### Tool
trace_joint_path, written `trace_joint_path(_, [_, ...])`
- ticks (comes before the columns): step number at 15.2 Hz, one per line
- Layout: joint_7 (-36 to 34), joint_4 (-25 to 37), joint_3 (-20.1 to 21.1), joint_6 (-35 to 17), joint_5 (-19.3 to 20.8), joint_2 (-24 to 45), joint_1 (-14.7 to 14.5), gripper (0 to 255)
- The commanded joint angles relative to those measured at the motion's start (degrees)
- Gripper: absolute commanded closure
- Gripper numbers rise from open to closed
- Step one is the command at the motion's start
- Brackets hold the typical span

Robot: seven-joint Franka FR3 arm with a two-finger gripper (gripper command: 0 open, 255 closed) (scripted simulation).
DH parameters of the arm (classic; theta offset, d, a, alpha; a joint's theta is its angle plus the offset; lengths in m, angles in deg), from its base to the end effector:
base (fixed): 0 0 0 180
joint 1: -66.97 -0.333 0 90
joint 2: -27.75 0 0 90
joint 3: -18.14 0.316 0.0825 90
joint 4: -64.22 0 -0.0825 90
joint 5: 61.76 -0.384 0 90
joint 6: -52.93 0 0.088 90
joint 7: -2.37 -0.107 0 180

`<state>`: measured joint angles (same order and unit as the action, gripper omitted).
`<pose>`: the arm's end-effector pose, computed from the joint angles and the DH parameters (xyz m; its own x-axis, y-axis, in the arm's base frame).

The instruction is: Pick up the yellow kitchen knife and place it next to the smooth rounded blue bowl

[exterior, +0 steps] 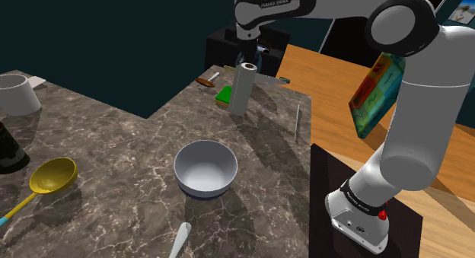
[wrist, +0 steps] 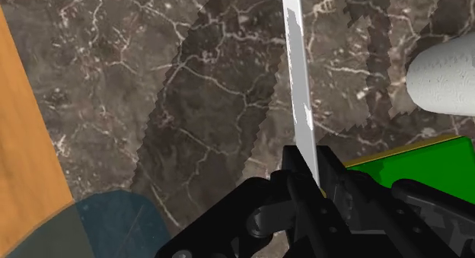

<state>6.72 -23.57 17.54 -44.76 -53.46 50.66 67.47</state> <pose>0.6490 -0.0252 0.4103 0.9687 0.0756 -0.2364 0.1066 -0.9868 0.1215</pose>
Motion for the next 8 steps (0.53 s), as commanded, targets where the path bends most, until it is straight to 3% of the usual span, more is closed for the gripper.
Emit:
trace_joint_path(1, [0.09, 1.24, 0.04, 1.52, -0.04, -0.24, -0.09, 255])
trace_joint_path(8, [0.74, 5.70, 0.03, 6.55, -0.10, -0.86, -0.19, 255])
